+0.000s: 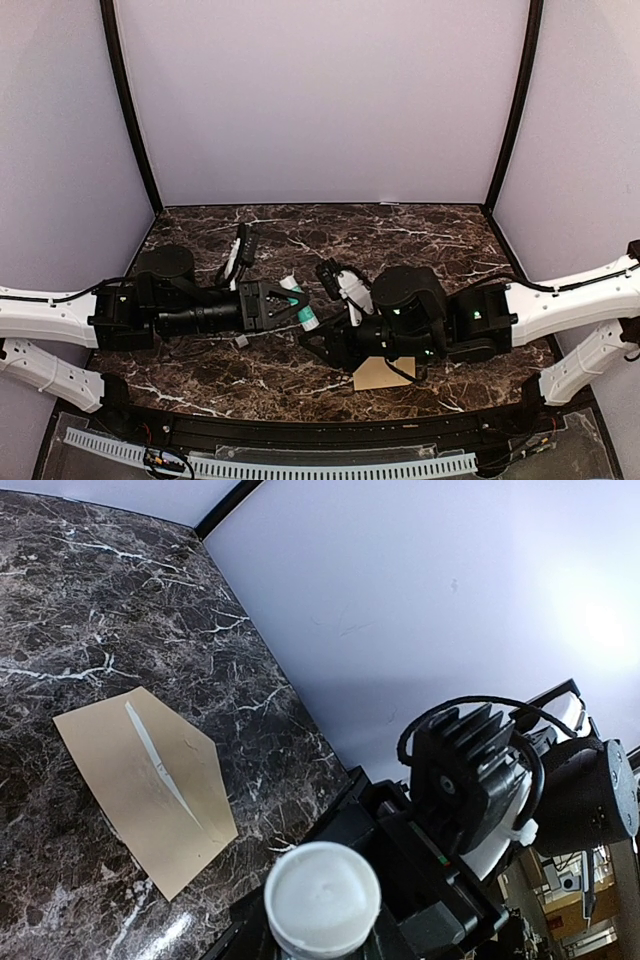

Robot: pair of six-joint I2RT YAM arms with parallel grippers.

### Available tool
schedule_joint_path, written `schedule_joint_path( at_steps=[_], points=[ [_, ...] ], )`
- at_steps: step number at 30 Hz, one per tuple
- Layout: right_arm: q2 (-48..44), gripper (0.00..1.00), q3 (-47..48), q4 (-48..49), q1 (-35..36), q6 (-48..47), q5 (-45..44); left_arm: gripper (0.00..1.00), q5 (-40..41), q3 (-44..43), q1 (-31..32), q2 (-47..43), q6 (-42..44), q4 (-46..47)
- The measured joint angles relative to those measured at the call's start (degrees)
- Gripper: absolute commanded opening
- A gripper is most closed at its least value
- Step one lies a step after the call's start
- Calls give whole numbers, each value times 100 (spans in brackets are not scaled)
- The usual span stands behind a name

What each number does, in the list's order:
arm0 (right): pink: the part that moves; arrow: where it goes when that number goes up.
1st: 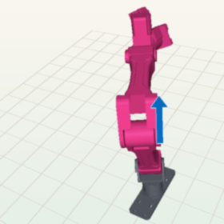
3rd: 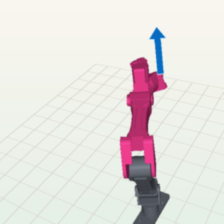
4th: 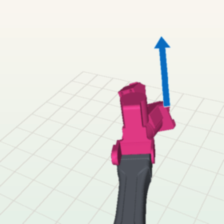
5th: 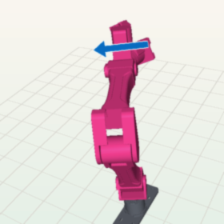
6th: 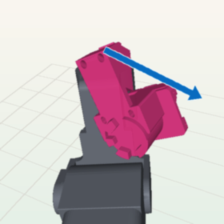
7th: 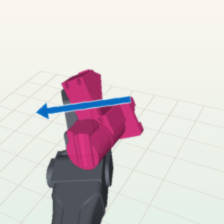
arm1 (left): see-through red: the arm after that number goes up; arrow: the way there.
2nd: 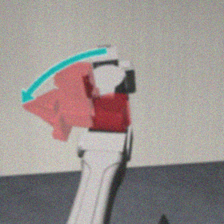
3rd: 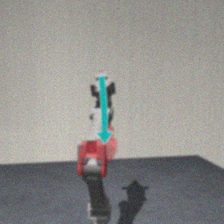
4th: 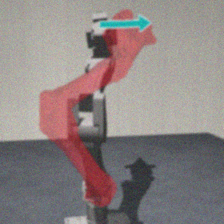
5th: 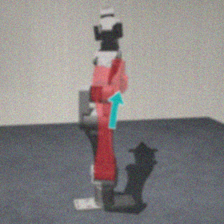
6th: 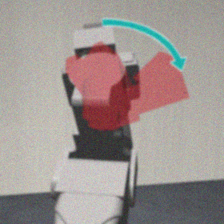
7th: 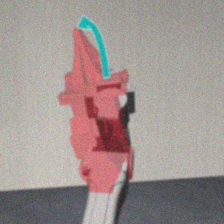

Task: Place the letter into the envelope and seal it
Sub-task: Unscrew the solid glue.

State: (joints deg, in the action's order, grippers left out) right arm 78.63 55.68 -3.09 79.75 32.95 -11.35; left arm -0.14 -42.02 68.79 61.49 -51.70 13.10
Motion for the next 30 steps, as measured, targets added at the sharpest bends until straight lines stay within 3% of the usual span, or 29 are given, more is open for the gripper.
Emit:
schedule_joint_path(
  at_steps=[5, 17, 24, 30],
  points=[
    [35, 52, 76, 31, 4, -98, 212, 0, -92, -26, 0, 2, 0, 0],
    [103, 30, 177, 55, 9, 63, 105, 0, -262, -26, 0, 118, -7, 2],
    [90, 42, 168, 74, 9, 140, 120, 0, -256, -26, 0, 120, -28, 4],
    [0, 30, 15, 122, 9, 212, 149, 0, -227, -26, 0, 120, -44, 0]
  ],
)
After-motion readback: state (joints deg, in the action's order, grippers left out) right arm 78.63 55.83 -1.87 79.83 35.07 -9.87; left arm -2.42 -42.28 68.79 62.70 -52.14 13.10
